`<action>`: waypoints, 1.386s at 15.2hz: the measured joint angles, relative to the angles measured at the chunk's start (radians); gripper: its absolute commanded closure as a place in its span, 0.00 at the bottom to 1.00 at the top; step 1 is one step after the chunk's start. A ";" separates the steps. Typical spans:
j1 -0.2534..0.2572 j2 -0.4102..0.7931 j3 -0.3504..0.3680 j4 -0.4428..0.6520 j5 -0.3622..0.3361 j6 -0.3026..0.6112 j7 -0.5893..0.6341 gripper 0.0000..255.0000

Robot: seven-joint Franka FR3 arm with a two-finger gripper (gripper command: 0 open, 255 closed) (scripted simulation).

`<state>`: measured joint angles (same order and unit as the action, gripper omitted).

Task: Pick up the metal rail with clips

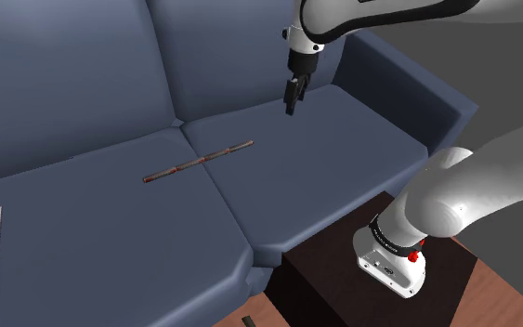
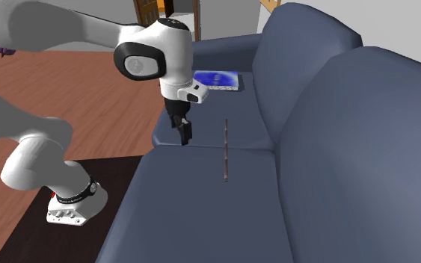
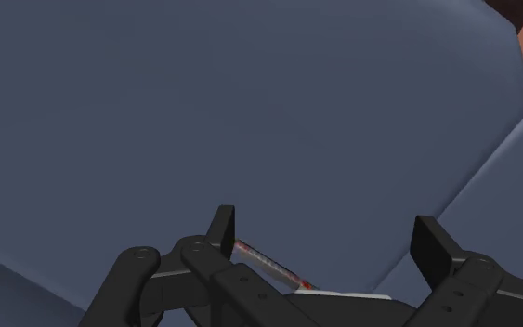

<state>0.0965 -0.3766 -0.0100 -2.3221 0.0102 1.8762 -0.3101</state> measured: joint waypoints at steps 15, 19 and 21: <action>0.093 0.552 0.055 0.346 0.008 0.195 -0.304 0.00; 0.112 0.690 0.081 0.468 -0.004 0.208 -0.374 0.00; 0.125 0.754 0.095 0.525 -0.013 0.213 -0.404 0.00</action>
<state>0.2214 0.3776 0.0847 -1.7972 -0.0029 2.0894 -0.7136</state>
